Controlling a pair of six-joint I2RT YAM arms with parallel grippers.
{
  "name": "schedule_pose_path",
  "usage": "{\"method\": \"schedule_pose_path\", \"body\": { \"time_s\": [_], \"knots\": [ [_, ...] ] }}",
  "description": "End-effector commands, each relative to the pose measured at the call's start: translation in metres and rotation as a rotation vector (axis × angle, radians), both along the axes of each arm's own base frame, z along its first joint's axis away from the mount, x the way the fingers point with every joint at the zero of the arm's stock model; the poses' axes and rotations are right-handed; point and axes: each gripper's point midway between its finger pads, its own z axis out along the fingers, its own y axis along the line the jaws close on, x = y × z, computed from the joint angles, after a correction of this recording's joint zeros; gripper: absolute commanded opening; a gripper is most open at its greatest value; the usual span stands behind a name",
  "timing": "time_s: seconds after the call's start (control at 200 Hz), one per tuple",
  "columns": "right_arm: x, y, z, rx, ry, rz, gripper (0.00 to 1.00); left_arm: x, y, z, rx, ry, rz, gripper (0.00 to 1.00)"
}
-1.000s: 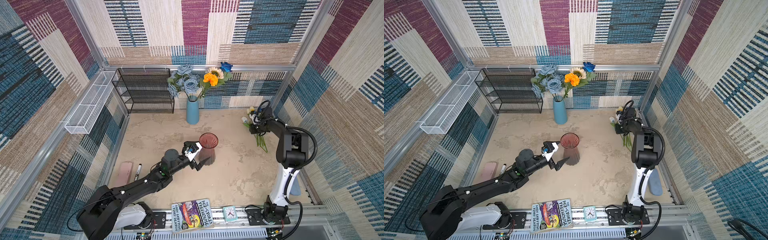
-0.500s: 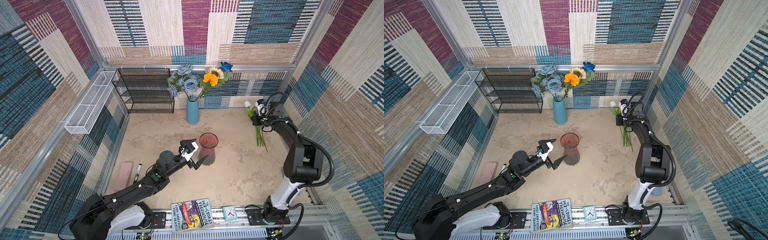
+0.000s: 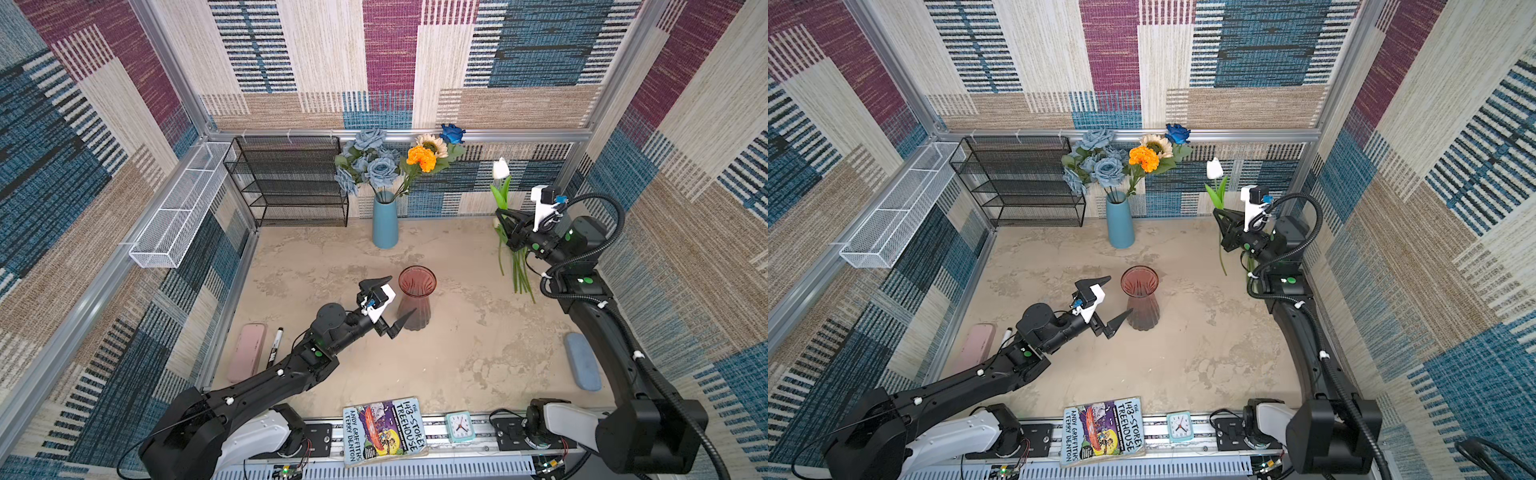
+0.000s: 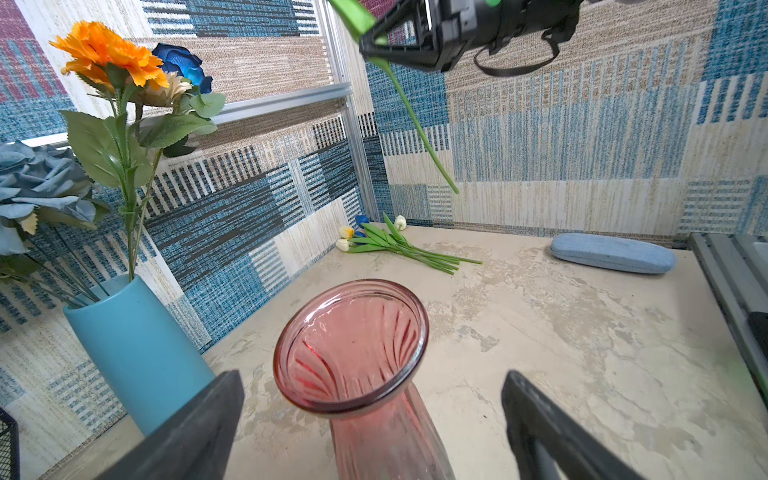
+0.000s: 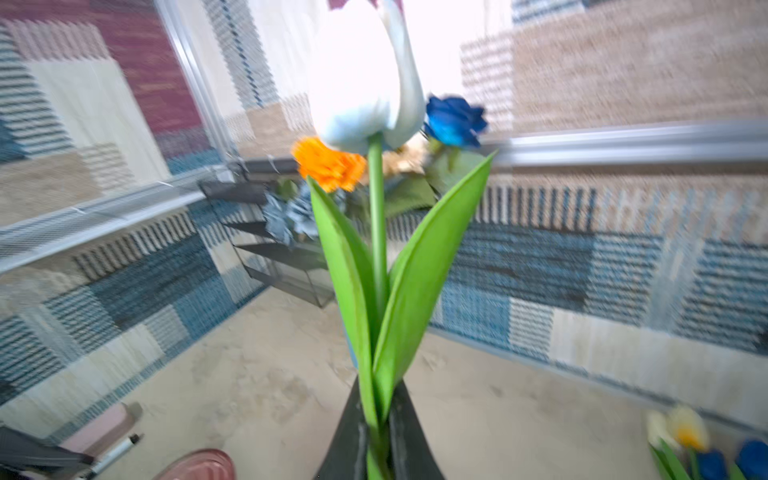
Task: Arrange the flowers into the vase
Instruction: 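Lift the white tulip and carry it over the pink vase with the right gripper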
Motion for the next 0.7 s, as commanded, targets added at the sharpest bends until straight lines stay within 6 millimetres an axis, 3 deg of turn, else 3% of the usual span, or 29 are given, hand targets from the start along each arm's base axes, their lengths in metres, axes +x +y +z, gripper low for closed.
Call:
{"method": "schedule_pose_path", "body": {
  "time_s": [0.0,0.195,0.446,0.586,0.696],
  "knots": [
    [-0.039,0.024,0.059,0.115,-0.213,0.115,0.13,0.001,-0.001,0.013,-0.043,-0.039,-0.002,0.99],
    [-0.071,0.06,0.087,0.255,-0.316,0.26,0.13,0.003,-0.001,0.01,-0.05,-0.034,0.007,0.99],
    [-0.08,0.112,0.078,0.358,-0.34,0.42,0.12,0.005,0.006,0.0,-0.043,-0.019,0.045,1.0],
    [-0.081,0.131,0.073,0.368,-0.343,0.457,0.12,0.006,0.009,-0.005,-0.031,-0.011,0.063,0.99],
    [-0.066,0.14,0.052,0.357,-0.298,0.435,0.12,0.006,0.01,-0.008,-0.031,-0.01,0.067,1.0]
  ]
}}
